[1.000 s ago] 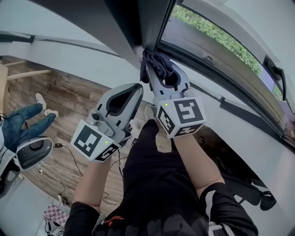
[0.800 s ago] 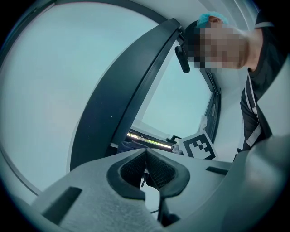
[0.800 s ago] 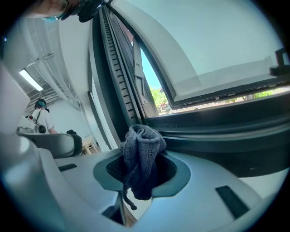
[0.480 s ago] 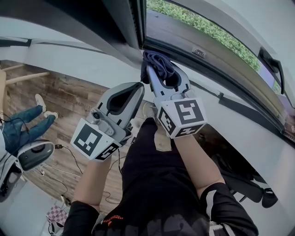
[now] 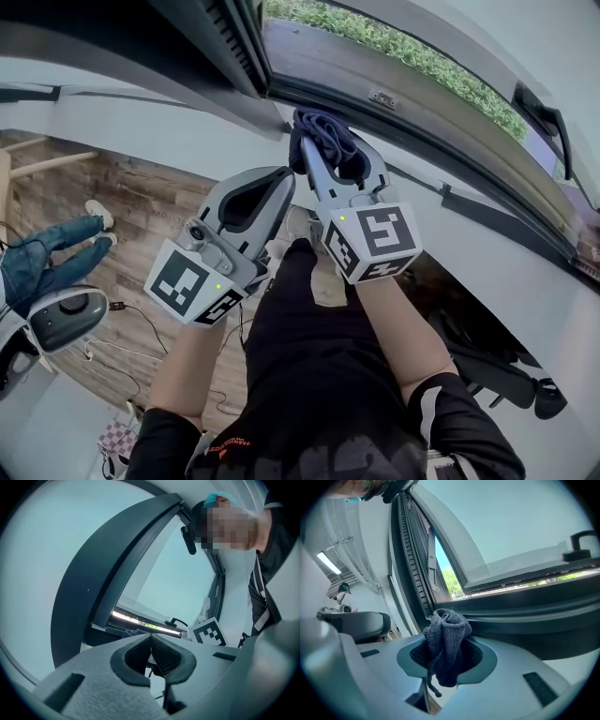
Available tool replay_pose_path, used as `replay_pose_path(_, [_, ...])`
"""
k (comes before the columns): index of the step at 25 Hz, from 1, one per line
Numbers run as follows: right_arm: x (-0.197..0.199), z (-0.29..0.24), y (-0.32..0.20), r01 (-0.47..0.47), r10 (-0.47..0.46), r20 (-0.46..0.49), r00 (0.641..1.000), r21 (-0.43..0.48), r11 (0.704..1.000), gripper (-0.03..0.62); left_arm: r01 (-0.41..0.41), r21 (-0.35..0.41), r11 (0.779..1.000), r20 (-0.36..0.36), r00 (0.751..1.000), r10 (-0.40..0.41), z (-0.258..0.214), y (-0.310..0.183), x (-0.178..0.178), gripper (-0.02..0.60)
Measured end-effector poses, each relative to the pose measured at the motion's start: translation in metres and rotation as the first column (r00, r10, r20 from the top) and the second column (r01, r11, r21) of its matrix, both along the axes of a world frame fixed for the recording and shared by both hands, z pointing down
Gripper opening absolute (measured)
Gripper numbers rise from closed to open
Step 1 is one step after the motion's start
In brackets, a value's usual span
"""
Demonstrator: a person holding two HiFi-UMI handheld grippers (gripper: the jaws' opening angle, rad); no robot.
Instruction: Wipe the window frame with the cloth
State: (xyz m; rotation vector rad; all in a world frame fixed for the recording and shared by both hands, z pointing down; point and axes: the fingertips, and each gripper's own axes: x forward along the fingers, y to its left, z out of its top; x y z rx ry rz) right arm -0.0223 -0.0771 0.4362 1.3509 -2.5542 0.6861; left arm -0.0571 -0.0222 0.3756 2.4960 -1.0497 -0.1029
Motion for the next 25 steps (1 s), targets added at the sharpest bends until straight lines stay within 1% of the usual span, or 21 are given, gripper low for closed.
replay_pose_path(17, [0.050, 0.000, 0.012, -0.043, 0.043, 0.015, 0.999, -0.002, 0.999, 0.110, -0.050, 0.005, 0.999, 0.018, 0.999, 0.050, -0.003, 0.004, 0.048, 0.020])
replay_pose_path(25, [0.066, -0.001, 0.016, -0.052, 0.052, 0.017, 0.998, -0.005, 0.999, 0.110, -0.056, 0.008, 0.998, 0.026, 0.998, 0.056, -0.008, 0.007, 0.062, 0.020])
